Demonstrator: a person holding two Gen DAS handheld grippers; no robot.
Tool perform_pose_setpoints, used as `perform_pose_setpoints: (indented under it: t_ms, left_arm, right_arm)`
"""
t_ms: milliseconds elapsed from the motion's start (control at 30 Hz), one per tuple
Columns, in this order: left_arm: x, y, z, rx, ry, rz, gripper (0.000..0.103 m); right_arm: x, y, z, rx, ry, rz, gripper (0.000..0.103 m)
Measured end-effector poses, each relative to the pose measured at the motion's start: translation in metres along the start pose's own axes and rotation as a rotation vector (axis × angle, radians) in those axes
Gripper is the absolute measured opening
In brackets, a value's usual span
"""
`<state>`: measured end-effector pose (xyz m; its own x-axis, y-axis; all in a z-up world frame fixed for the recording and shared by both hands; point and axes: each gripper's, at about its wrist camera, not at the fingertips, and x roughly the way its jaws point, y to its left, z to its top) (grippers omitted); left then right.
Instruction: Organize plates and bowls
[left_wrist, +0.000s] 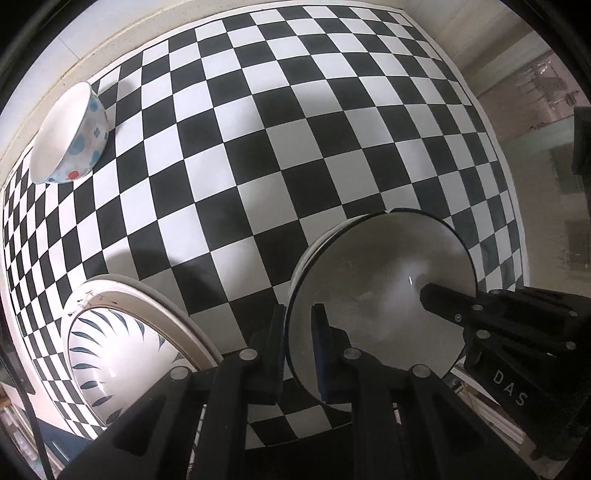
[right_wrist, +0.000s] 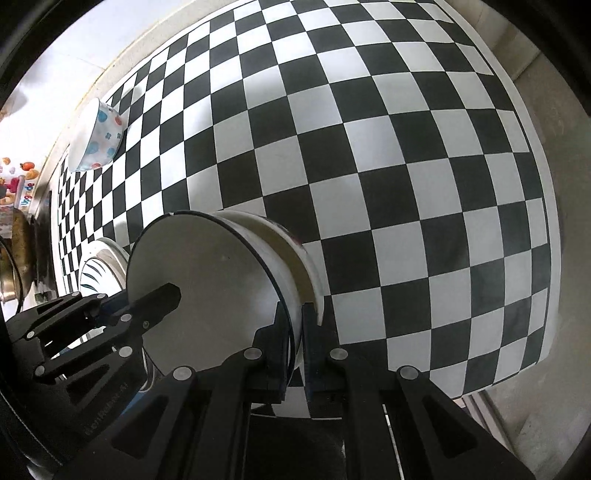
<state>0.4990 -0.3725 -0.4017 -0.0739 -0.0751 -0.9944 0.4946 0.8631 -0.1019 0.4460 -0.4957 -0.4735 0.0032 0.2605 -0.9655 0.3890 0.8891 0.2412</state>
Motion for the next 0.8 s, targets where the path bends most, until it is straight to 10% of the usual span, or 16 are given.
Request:
perform_pose_setpoints:
  t_ms: [800]
  left_arm:
    - [-0.013, -0.001, -0.006, -0.017, -0.009, 0.029, 0.012]
  right_arm:
    - [-0.012, 0.002, -0.002, -0.034, 0.026, -0.013, 0.02]
